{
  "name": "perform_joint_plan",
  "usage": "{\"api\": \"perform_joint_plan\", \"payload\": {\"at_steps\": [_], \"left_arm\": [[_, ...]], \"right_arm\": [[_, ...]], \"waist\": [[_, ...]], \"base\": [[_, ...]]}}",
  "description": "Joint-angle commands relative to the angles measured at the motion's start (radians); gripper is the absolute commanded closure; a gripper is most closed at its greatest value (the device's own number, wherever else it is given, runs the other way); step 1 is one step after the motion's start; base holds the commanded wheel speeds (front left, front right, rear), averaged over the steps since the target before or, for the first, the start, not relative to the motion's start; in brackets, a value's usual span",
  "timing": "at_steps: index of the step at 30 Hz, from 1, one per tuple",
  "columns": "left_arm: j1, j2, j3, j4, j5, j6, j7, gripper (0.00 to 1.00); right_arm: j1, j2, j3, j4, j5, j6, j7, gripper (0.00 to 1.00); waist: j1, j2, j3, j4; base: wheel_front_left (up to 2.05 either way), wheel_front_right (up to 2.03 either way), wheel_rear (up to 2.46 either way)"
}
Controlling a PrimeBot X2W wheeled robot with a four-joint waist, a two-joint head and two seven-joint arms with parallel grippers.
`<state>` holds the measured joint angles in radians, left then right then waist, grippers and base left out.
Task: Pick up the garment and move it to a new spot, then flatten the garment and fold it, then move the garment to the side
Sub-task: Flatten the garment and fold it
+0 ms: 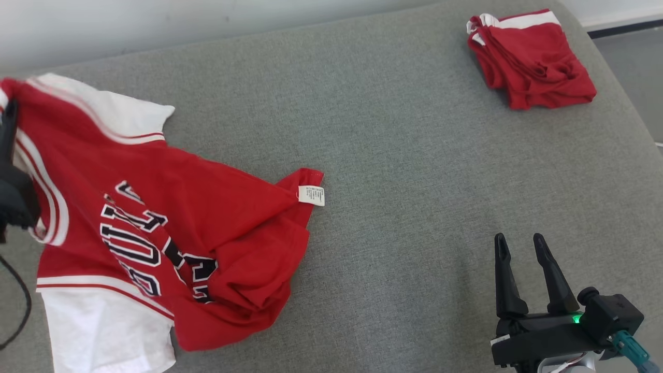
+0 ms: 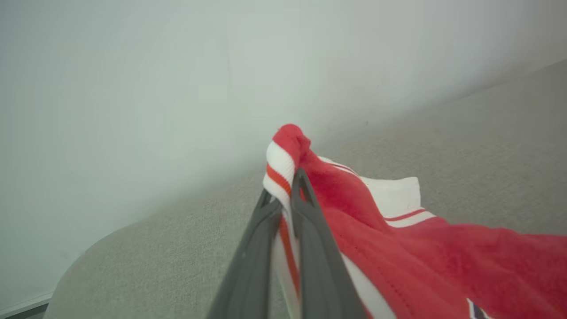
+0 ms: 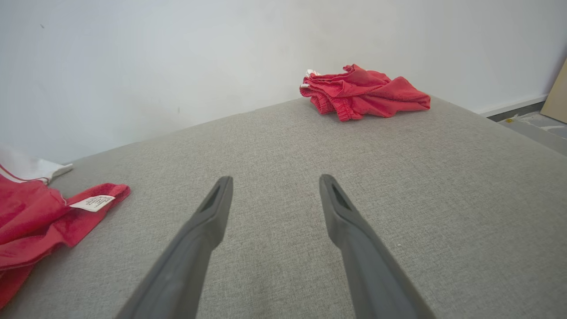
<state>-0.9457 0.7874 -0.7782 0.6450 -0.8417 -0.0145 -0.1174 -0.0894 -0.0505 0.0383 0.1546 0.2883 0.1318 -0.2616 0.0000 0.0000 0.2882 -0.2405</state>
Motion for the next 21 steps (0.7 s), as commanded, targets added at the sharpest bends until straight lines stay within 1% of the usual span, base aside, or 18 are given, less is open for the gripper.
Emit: {"api": "perform_joint_plan", "payload": {"at_steps": [1,2,3,4,5,9,13,15,17,21], "left_arm": [[0.017,-0.006,-0.002,0.010,0.003,0.003,-0.005,1.00],[0.016,-0.011,0.000,0.021,0.002,0.006,-0.017,1.00],[0.017,-0.015,-0.005,0.033,0.012,0.004,-0.026,0.85],[0.015,-0.020,-0.009,0.040,0.021,0.001,-0.041,0.30],[0.013,-0.027,-0.007,0.050,0.022,0.005,-0.057,0.00],[-0.013,-0.046,0.002,0.072,0.038,0.011,-0.109,0.00],[-0.020,-0.075,0.019,0.061,0.051,0.014,-0.138,0.00],[-0.013,-0.089,0.035,0.035,0.057,0.012,-0.145,0.00],[0.008,-0.102,0.062,-0.007,0.067,0.021,-0.148,0.00],[0.087,-0.123,0.176,-0.142,0.098,0.044,-0.147,0.00]], "right_arm": [[-0.008,0.000,-0.002,-0.001,-0.010,-0.003,-0.004,0.00],[-0.010,0.000,-0.001,0.000,-0.010,-0.003,-0.004,0.00],[-0.011,0.000,0.001,0.001,-0.011,-0.003,-0.004,0.00],[-0.012,0.000,0.002,0.002,-0.012,-0.003,-0.004,0.00],[-0.012,0.000,0.003,0.003,-0.012,-0.003,-0.004,0.00],[-0.003,0.000,-0.001,0.010,-0.023,-0.003,-0.004,0.00],[0.014,0.000,-0.011,0.016,-0.037,-0.003,-0.004,0.00],[0.021,0.000,-0.016,0.016,-0.044,-0.003,-0.004,0.00],[0.032,0.000,-0.019,0.014,-0.049,-0.003,-0.004,0.00],[0.046,0.000,-0.025,0.014,-0.062,-0.003,-0.003,0.00]], "waist": [[0.0000,0.0000,0.008,-0.001],[0.0000,0.0000,0.011,0.000],[0.0000,0.0000,0.012,0.001],[0.0000,0.0000,0.012,0.003],[0.0000,0.0000,0.011,0.005],[0.0000,0.0000,-0.016,0.024],[0.0000,0.0000,-0.061,0.062],[0.0000,0.0000,-0.084,0.084],[0.0000,0.0000,-0.106,0.106],[0.0000,0.0000,-0.141,0.151]], "base": [[0.00,0.00,0.00],[0.00,0.00,0.00],[0.00,0.00,0.00],[0.00,0.00,0.00],[0.00,0.00,0.00],[0.00,0.00,0.00],[0.00,0.00,0.00],[0.00,0.00,0.00],[0.00,0.00,0.00],[0.00,0.00,0.00]]}}
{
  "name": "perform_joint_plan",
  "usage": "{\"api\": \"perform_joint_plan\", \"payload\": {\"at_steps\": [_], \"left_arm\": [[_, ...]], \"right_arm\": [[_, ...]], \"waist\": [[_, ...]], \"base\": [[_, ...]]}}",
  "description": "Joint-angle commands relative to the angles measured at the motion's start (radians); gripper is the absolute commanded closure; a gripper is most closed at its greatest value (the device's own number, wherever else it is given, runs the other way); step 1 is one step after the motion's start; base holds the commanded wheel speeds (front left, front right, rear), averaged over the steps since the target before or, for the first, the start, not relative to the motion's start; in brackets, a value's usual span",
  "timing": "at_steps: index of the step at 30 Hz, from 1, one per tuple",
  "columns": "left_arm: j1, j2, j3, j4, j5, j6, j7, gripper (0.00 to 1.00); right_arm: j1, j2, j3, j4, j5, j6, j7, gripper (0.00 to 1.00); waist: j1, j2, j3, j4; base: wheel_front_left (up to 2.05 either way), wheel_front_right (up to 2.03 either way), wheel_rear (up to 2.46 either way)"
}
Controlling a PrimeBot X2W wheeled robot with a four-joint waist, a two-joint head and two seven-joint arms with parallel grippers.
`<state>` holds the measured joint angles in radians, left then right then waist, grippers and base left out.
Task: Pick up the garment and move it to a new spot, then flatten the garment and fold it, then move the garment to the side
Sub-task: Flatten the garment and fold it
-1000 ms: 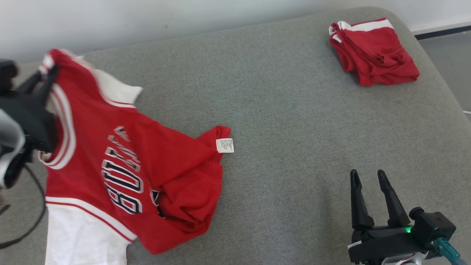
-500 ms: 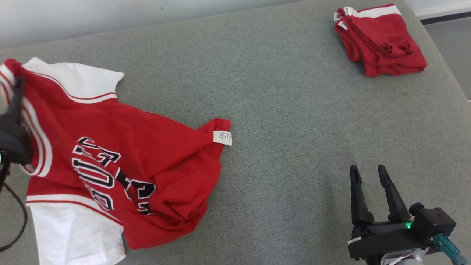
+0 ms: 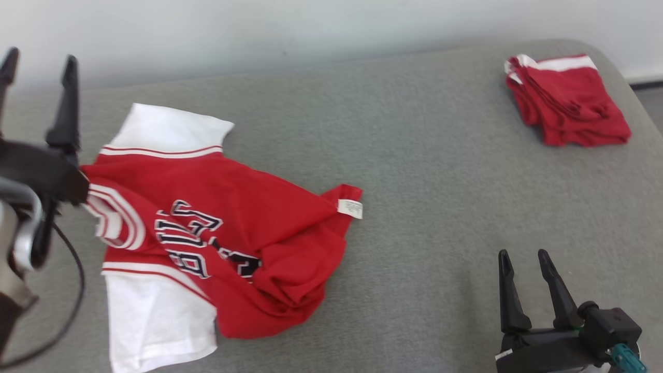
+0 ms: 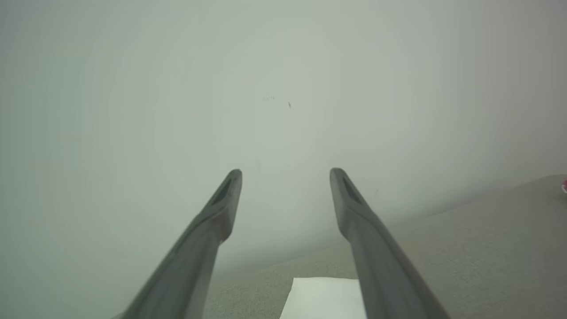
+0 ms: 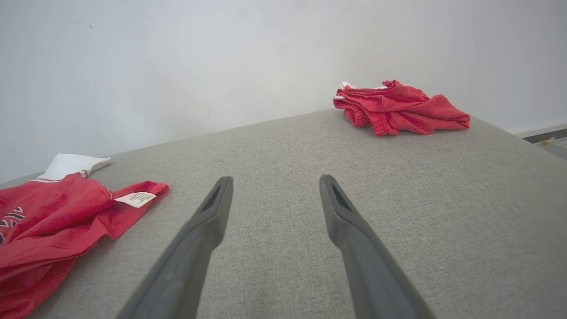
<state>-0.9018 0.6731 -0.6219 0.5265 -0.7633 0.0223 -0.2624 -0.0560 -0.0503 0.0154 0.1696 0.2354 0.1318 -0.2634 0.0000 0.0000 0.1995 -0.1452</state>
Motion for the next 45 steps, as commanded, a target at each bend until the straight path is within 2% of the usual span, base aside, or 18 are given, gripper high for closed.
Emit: {"api": "perform_joint_plan", "payload": {"at_steps": [1,9,20,34,45], "left_arm": [[0.074,-0.015,0.044,-0.055,0.028,0.013,-0.003,0.00],[0.329,-0.082,0.215,-0.255,0.123,0.037,-0.003,0.00],[0.631,-0.210,0.356,-0.401,0.226,0.039,-0.003,0.00],[0.884,-0.353,0.468,-0.486,0.353,-0.001,-0.003,0.00],[0.966,-0.436,0.529,-0.487,0.437,-0.055,-0.003,0.00]], "right_arm": [[0.018,0.000,-0.004,0.000,-0.011,-0.003,-0.001,0.00],[0.054,0.000,-0.011,0.005,-0.029,-0.003,-0.001,0.00],[0.100,0.000,-0.020,0.002,-0.036,-0.003,0.008,0.00],[0.135,0.000,-0.027,-0.003,-0.023,-0.003,0.019,0.00],[0.144,0.000,-0.027,0.011,-0.019,-0.003,0.021,0.00]], "waist": [[0.0000,0.0000,-0.060,0.066],[0.0000,0.0000,-0.129,0.139],[0.0000,0.0000,-0.195,0.200],[0.0000,0.0000,-0.214,0.241],[0.0000,0.0000,-0.205,0.267]], "base": [[0.00,0.00,0.00],[0.00,0.00,0.00],[0.00,0.00,0.00],[0.00,0.00,0.00],[0.00,0.00,0.00]]}}
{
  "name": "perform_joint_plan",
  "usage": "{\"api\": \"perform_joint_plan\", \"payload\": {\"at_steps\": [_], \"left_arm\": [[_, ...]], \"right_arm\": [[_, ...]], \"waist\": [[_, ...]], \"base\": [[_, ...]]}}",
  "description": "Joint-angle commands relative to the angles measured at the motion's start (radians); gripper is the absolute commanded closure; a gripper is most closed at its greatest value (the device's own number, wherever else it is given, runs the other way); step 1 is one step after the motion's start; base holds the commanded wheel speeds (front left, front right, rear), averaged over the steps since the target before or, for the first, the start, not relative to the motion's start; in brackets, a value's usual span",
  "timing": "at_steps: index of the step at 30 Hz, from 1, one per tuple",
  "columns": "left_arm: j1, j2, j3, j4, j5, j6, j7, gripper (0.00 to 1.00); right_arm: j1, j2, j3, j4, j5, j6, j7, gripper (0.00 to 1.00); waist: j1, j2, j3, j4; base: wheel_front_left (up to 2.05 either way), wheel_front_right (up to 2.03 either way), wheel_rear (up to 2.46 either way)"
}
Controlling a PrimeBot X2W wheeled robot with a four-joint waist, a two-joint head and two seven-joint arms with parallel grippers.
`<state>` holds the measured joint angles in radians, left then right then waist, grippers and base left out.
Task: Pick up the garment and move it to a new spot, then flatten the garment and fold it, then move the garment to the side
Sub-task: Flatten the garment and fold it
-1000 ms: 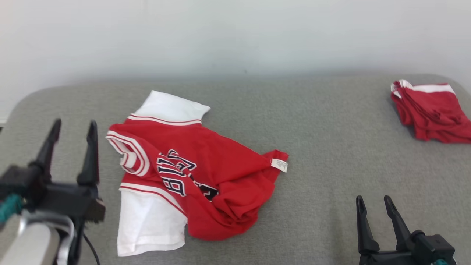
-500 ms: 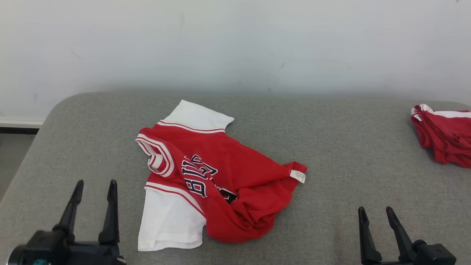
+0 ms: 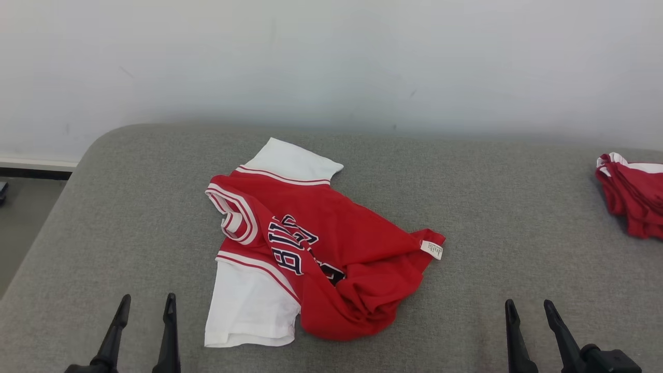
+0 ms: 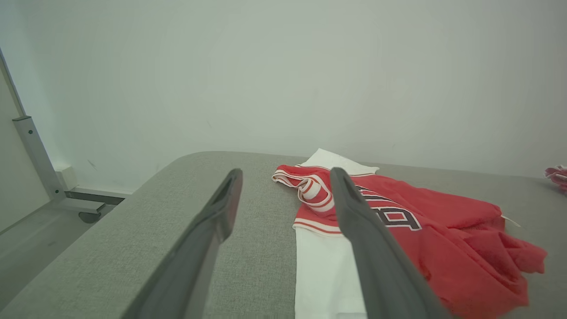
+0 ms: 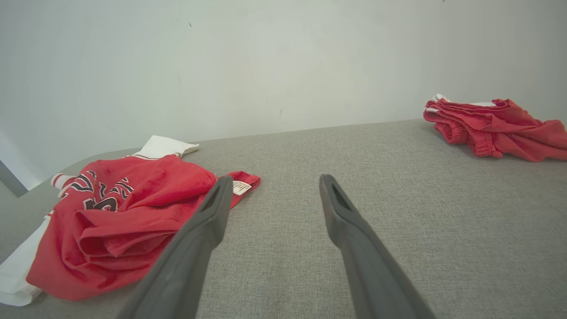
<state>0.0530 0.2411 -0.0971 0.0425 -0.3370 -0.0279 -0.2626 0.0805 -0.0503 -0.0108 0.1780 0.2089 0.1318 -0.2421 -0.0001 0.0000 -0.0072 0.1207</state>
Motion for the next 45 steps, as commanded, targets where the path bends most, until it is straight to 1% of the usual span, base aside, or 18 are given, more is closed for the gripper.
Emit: {"api": "perform_joint_plan", "payload": {"at_steps": [1,7,13,16,21,26,30,42,45], "left_arm": [[0.012,-0.009,0.007,-0.004,0.018,-0.009,-0.003,0.00],[0.012,-0.034,0.029,0.013,0.042,-0.050,-0.003,0.00],[0.005,-0.054,0.040,0.026,0.065,-0.067,-0.003,0.00],[-0.011,-0.064,0.036,0.033,0.079,-0.076,-0.003,0.00],[-0.037,-0.084,0.025,0.044,0.089,-0.085,-0.003,0.00],[-0.066,-0.103,0.005,0.062,0.097,-0.094,-0.003,0.00],[-0.085,-0.114,-0.012,0.079,0.099,-0.101,-0.003,0.00],[-0.125,-0.134,-0.048,0.106,0.082,-0.101,-0.003,0.00],[-0.130,-0.137,-0.055,0.108,0.076,-0.102,-0.003,0.00]], "right_arm": [[0.007,0.000,0.000,0.004,0.007,-0.003,0.000,0.00],[-0.005,0.000,0.004,0.021,0.010,-0.003,0.001,0.00],[-0.021,0.000,0.018,0.039,0.008,-0.003,0.007,0.00],[-0.057,0.000,0.030,0.047,-0.011,-0.003,0.016,0.00],[-0.165,-0.001,0.043,0.082,-0.047,-0.003,0.050,0.00],[-0.275,-0.012,0.049,0.171,-0.063,-0.003,0.078,0.00],[-0.342,-0.024,0.046,0.271,-0.070,-0.003,0.093,0.00],[-0.501,-0.078,0.001,0.579,-0.104,-0.003,0.146,0.00],[-0.534,-0.080,-0.006,0.642,-0.106,-0.003,0.150,0.00]], "waist": [[0.0001,0.0000,0.002,0.003],[0.0001,0.0000,0.005,0.001],[0.0001,0.0000,0.006,0.002],[0.0001,0.0000,0.015,0.011],[0.0001,0.0000,0.040,0.041],[0.0001,0.0000,0.064,0.083],[0.0001,0.0000,0.077,0.118],[0.0001,0.0000,0.121,0.198],[0.0001,0.0000,0.129,0.211]], "base": [[0.00,0.00,0.00],[0.00,0.00,0.00],[0.00,0.00,0.00],[0.00,0.00,0.00],[0.00,0.00,0.00],[0.00,0.00,0.00],[0.00,0.00,0.00],[0.00,0.00,0.00],[0.00,0.00,0.00]]}}
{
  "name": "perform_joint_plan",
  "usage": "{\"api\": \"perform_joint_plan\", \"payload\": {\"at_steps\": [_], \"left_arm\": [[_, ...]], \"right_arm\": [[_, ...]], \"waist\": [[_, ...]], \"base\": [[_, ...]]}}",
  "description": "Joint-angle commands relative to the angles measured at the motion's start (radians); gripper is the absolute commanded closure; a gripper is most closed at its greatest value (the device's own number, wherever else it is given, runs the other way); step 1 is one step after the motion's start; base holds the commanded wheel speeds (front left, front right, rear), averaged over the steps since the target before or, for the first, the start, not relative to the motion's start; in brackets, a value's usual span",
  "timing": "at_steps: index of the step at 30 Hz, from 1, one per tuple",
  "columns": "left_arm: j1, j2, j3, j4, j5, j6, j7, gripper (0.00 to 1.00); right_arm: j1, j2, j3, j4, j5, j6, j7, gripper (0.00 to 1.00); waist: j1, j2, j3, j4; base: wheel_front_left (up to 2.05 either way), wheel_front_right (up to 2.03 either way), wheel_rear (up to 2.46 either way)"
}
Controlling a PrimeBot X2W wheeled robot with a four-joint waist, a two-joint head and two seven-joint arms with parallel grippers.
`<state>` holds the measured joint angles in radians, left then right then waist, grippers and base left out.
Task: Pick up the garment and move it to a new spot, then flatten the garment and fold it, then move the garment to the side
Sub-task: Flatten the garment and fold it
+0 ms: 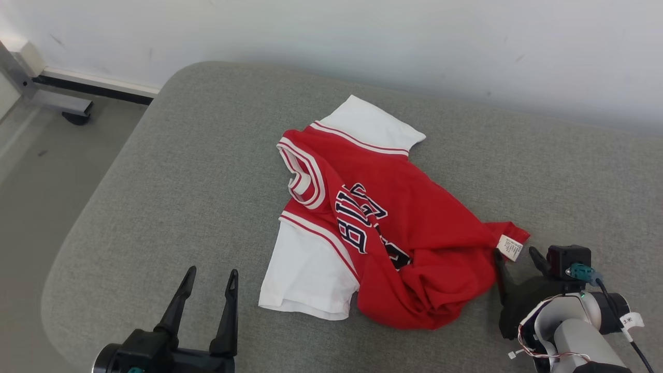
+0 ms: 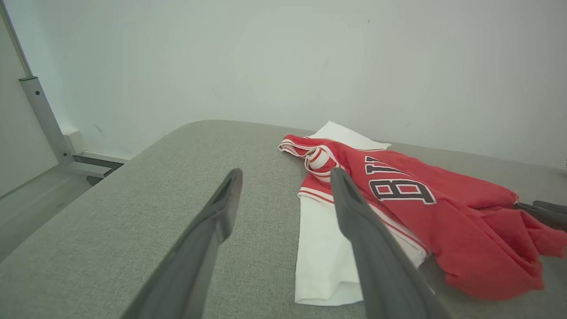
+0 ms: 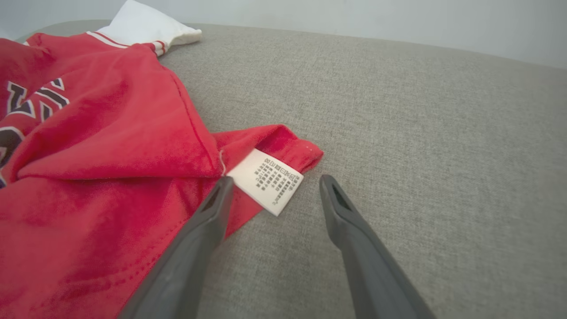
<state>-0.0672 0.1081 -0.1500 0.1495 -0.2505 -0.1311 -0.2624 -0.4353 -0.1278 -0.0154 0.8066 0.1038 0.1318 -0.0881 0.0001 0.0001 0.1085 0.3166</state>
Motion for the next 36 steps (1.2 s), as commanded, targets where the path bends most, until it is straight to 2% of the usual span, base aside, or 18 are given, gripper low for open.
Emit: {"api": "perform_joint_plan", "payload": {"at_steps": [1,8,9,10,11,14,17,23,29,36], "left_arm": [[-0.013,-0.005,-0.004,0.001,-0.011,0.002,-0.003,0.00],[-0.023,-0.007,-0.009,0.005,-0.019,0.001,-0.003,0.00],[-0.024,-0.007,-0.009,0.006,-0.020,0.001,-0.003,0.00],[-0.024,-0.007,-0.009,0.006,-0.020,0.001,-0.003,0.00],[-0.024,-0.007,-0.009,0.006,-0.020,0.001,-0.003,0.00],[-0.021,-0.007,-0.004,0.008,-0.020,0.001,-0.003,0.00],[-0.009,-0.005,0.005,0.008,-0.017,0.001,-0.003,0.00],[0.000,-0.011,0.007,0.002,-0.013,0.001,-0.003,0.00],[-0.003,-0.018,0.001,-0.005,-0.014,0.001,-0.003,0.00],[-0.021,-0.023,-0.018,-0.001,-0.023,0.001,-0.003,0.00]], "right_arm": [[-0.026,-0.006,-0.002,0.033,-0.005,-0.003,-0.006,0.00],[-0.074,0.008,0.021,0.157,0.001,-0.003,0.002,0.00],[-0.080,0.012,0.023,0.171,0.006,-0.003,0.002,0.29],[-0.080,0.012,0.023,0.171,0.006,-0.003,0.002,0.29],[-0.085,0.016,0.029,0.184,0.010,-0.003,-0.003,1.00],[-0.106,0.005,0.034,0.203,0.019,-0.003,-0.037,1.00],[-0.141,-0.032,0.040,0.201,0.018,-0.003,-0.084,1.00],[-0.188,-0.121,0.062,0.164,0.027,-0.003,-0.105,1.00],[-0.261,-0.227,0.107,0.084,0.046,-0.003,-0.060,1.00],[-0.358,-0.367,0.148,-0.003,0.064,-0.003,0.036,1.00]], "waist": [[-0.0001,-0.0001,0.016,0.019],[-0.0001,-0.0001,0.028,0.030],[-0.0001,-0.0001,0.028,0.031],[-0.0001,-0.0001,0.028,0.031],[-0.0001,-0.0001,0.028,0.031],[-0.0001,-0.0001,0.026,0.025],[-0.0001,-0.0001,0.017,0.009],[-0.0001,-0.0001,0.011,-0.016],[-0.0001,-0.0001,0.025,-0.025],[-0.0001,-0.0001,0.051,-0.002]], "base": [[0.00,0.00,0.00],[0.00,0.00,0.00],[0.00,0.00,0.00],[0.00,0.00,0.00],[0.00,0.00,0.00],[0.00,0.00,0.00],[0.00,0.00,0.00],[0.00,0.00,0.00],[0.00,0.00,0.00],[0.00,0.00,0.00]]}}
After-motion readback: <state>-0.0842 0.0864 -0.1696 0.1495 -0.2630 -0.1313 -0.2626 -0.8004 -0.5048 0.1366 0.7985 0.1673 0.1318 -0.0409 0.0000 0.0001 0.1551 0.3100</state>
